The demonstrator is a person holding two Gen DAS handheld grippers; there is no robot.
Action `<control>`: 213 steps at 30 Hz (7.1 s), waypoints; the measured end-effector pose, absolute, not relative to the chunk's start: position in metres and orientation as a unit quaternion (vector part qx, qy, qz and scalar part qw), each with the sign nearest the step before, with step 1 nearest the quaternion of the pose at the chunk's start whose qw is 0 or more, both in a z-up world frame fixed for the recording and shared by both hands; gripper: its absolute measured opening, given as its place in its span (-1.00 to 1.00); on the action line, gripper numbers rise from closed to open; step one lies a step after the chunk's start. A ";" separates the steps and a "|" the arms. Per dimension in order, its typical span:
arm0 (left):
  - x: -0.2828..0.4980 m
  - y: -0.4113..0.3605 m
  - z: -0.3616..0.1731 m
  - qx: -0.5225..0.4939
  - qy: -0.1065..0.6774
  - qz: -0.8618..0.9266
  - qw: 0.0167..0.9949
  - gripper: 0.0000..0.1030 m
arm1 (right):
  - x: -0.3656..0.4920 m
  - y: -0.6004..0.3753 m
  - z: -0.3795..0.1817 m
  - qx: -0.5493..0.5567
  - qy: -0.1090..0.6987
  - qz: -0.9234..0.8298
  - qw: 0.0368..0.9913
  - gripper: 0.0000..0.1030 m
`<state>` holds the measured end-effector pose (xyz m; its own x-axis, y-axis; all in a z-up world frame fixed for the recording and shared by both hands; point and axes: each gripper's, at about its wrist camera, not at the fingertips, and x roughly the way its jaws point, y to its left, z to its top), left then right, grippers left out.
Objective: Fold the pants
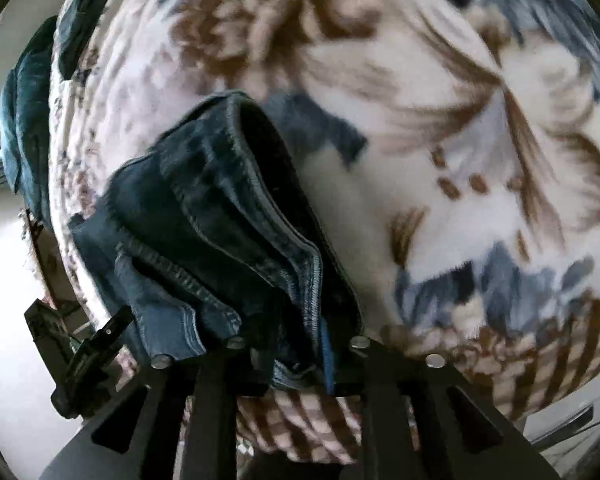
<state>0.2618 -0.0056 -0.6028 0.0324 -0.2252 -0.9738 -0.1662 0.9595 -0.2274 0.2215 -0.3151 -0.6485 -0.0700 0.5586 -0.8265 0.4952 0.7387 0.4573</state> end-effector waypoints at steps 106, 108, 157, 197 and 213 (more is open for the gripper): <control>0.421 -0.004 -0.535 -0.247 0.646 -0.281 0.665 0.78 | 0.387 -0.242 -0.597 0.439 0.619 0.283 0.586 0.37; 0.453 -0.007 -0.521 -0.249 0.636 -0.281 0.674 0.78 | 0.423 -0.247 -0.584 0.434 0.612 0.290 0.594 0.37; 0.650 0.000 -0.371 -0.015 0.514 -0.023 0.857 0.81 | 0.610 -0.233 -0.387 0.043 0.550 -0.062 0.831 0.85; 0.280 -0.006 -0.026 0.009 0.384 -0.021 0.923 0.82 | 0.164 -0.197 0.071 0.021 0.375 -0.001 0.927 0.89; 0.277 -0.012 -0.038 0.022 0.375 -0.002 0.927 0.99 | 0.161 -0.200 0.064 0.020 0.382 -0.006 0.924 0.90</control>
